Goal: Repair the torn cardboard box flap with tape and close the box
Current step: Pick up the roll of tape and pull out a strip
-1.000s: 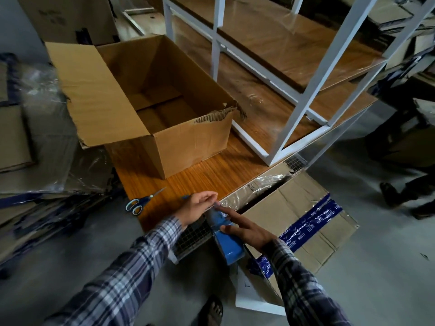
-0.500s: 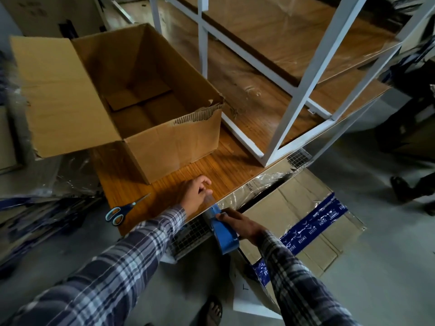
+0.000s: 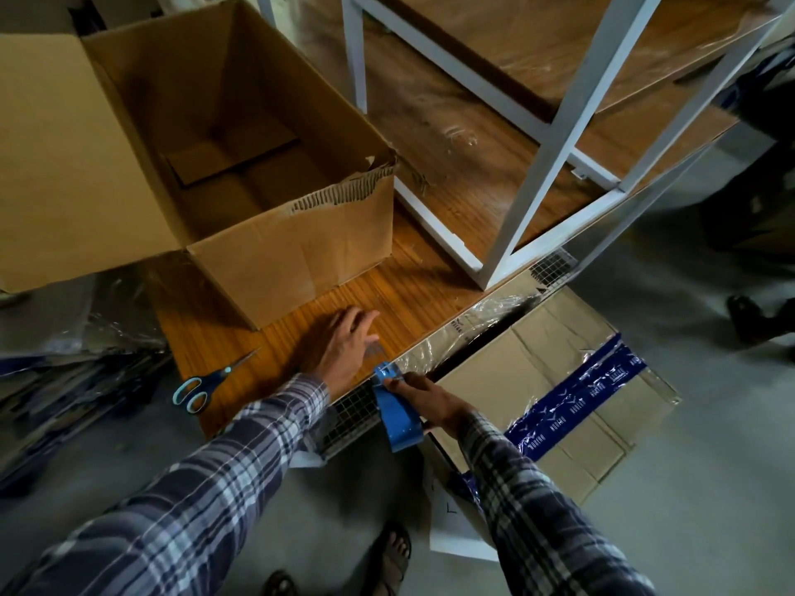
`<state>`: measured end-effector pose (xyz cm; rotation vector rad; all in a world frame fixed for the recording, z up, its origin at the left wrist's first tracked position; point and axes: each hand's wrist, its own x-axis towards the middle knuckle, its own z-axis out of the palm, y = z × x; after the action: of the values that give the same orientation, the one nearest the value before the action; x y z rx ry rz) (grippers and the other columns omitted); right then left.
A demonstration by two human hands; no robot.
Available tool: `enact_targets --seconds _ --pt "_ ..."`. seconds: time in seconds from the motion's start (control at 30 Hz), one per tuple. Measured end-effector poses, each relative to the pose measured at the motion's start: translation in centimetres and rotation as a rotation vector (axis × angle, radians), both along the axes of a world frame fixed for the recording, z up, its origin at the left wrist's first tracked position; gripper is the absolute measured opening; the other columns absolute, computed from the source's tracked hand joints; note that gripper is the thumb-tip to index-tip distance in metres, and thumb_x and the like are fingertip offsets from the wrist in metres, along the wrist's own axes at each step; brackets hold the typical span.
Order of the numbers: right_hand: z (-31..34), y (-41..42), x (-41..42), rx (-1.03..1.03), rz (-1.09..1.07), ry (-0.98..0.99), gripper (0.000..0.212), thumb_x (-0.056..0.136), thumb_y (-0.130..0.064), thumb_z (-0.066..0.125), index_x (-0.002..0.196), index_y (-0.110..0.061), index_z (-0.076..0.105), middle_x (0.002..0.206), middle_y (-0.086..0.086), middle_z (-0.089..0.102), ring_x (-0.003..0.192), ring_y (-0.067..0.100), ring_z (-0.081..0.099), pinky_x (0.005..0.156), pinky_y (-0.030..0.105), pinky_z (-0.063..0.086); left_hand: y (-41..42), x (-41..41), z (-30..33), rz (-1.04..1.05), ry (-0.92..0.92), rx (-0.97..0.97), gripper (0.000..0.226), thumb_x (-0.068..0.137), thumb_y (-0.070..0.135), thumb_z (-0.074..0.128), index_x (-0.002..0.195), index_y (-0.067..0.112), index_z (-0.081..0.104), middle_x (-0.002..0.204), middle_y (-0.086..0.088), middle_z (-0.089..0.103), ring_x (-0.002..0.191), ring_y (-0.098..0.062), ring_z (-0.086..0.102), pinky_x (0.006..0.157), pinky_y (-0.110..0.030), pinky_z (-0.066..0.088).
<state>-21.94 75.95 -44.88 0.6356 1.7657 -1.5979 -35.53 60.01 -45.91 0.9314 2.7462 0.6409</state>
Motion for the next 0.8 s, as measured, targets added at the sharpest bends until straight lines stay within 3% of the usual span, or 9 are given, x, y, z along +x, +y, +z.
enact_targets --seconds 0.1,0.17,0.27,0.4,0.5,0.6,0.63,0.73,0.8 --pt "-0.5 0.1 0.0 -0.014 0.001 0.018 0.055 0.099 -0.065 0.053 0.136 -0.024 0.051 0.125 0.008 0.066 0.112 0.027 0.069 0.087 0.043 0.062 -0.7 -1.0 0.2 0.036 -0.196 0.038 0.057 0.102 0.049 0.055 0.154 0.033 0.038 0.155 -0.012 0.035 0.132 -0.030 0.046 0.095 -0.035 0.052" --pt "-0.6 0.0 0.1 -0.030 -0.009 0.036 0.054 0.100 -0.064 0.053 0.137 -0.024 0.051 0.124 0.008 0.066 0.111 0.027 0.069 0.085 0.041 0.061 -1.5 -1.2 0.8 -0.007 -0.167 -0.040 0.072 0.095 0.057 0.061 0.157 0.035 0.032 0.154 -0.008 0.035 0.130 -0.025 0.044 0.096 -0.035 0.044" --pt "-1.2 -0.2 0.4 -0.036 -0.026 0.077 0.054 0.099 -0.064 0.056 0.138 -0.027 0.051 0.125 0.008 0.065 0.115 0.030 0.067 0.091 0.044 0.061 -2.6 -1.7 1.9 -0.056 0.054 -0.203 0.088 0.088 0.071 0.060 0.159 0.041 0.017 0.151 -0.003 0.038 0.125 -0.024 0.048 0.098 -0.040 0.042" --pt "-2.2 -0.2 0.6 -0.011 -0.044 0.102 0.083 0.075 -0.083 0.067 0.143 -0.041 0.047 0.135 0.003 0.062 0.119 0.025 0.065 0.101 0.051 0.058 -4.0 -2.0 3.5 -0.162 0.022 -0.343 0.108 0.084 0.067 0.068 0.161 0.044 -0.004 0.161 -0.002 0.029 0.142 -0.027 0.036 0.114 -0.051 0.032" --pt "-4.3 0.5 0.4 0.034 -0.047 0.148 0.095 0.062 -0.090 0.073 0.144 -0.048 0.047 0.140 0.002 0.060 0.122 0.025 0.065 0.105 0.056 0.054 -6.2 -1.3 4.2 -0.165 -0.014 -0.286 0.105 0.085 0.060 0.073 0.162 0.043 0.004 0.161 0.002 0.028 0.145 -0.025 0.034 0.118 -0.050 0.031" --pt "-5.6 0.9 -0.4 0.049 -0.022 0.172 0.108 0.056 -0.090 0.076 0.146 -0.036 0.049 0.140 0.007 0.062 0.121 0.027 0.067 0.106 0.054 0.054 -10.7 -0.5 4.0 -0.058 0.003 -0.089 0.083 0.092 0.054 0.070 0.160 0.038 0.025 0.152 0.004 0.040 0.138 -0.023 0.043 0.111 -0.042 0.039" --pt "-4.8 0.5 -0.6 0.078 -0.011 0.186 0.107 0.062 -0.085 0.078 0.149 -0.030 0.048 0.142 0.008 0.060 0.123 0.027 0.065 0.108 0.052 0.053 -12.3 -0.2 4.0 -0.030 0.017 -0.076 0.077 0.093 0.053 0.068 0.158 0.036 0.031 0.150 0.005 0.043 0.136 -0.022 0.044 0.109 -0.041 0.039" --pt "-1.6 -0.6 -1.0 0.158 -0.054 0.153 0.073 0.097 -0.034 0.073 0.155 -0.013 0.034 0.154 0.011 0.053 0.129 0.023 0.056 0.109 0.039 0.048 -15.9 0.3 4.4 0.081 0.053 -0.118 0.066 0.095 0.051 0.065 0.154 0.033 0.041 0.149 0.005 0.046 0.136 -0.021 0.043 0.109 -0.043 0.038" --pt "-0.6 -1.1 -1.2 0.319 -0.059 0.149 0.074 0.099 -0.034 0.072 0.157 -0.010 0.032 0.150 0.008 0.055 0.130 0.027 0.057 0.101 0.034 0.046 -18.0 0.4 4.8 0.161 0.089 -0.144 0.061 0.095 0.052 0.064 0.150 0.031 0.047 0.146 0.005 0.049 0.134 -0.022 0.045 0.107 -0.044 0.038"
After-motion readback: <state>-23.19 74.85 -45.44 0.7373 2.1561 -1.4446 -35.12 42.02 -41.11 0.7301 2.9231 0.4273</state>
